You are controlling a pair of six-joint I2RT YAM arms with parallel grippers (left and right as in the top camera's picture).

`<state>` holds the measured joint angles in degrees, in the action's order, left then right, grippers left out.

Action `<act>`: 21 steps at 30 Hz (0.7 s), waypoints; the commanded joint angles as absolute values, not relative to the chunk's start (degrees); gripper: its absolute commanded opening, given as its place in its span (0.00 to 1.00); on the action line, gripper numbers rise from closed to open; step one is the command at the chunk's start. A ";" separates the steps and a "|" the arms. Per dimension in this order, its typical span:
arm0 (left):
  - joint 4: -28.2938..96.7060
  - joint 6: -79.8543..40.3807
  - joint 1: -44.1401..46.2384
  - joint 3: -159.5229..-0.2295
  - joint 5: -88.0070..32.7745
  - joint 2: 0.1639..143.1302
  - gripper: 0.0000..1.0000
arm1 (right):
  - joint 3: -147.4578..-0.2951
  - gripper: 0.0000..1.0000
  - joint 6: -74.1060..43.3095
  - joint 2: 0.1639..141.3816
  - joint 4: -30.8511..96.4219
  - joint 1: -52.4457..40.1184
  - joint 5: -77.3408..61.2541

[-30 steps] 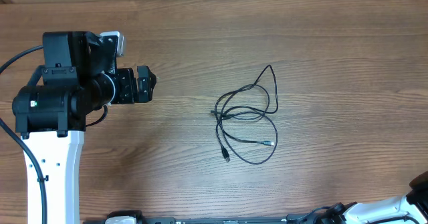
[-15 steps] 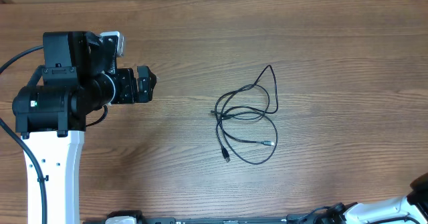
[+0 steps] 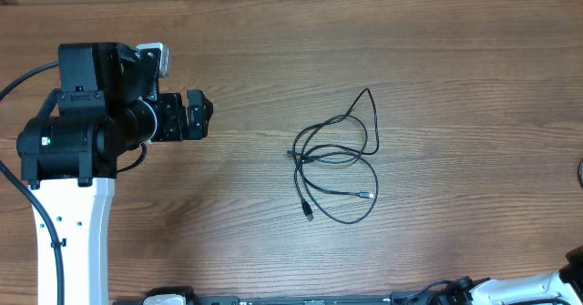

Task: Untangle cables

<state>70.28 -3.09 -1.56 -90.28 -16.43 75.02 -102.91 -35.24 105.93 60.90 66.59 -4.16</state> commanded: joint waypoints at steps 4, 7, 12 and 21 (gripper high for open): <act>70.24 -3.86 -1.37 -91.02 -16.10 74.94 1.00 | -102.78 1.00 -22.70 105.58 60.75 64.75 -24.36; 70.24 -3.86 -1.37 -91.02 -16.10 74.94 1.00 | -102.80 1.00 -19.46 105.58 61.10 62.28 -27.14; 70.24 -3.86 -1.37 -91.02 -16.10 74.94 1.00 | -102.78 1.00 -13.28 105.58 63.00 54.04 -27.11; 70.24 -3.86 -1.37 -91.02 -16.10 74.94 1.00 | -102.78 1.00 -9.50 105.58 68.55 33.08 -27.07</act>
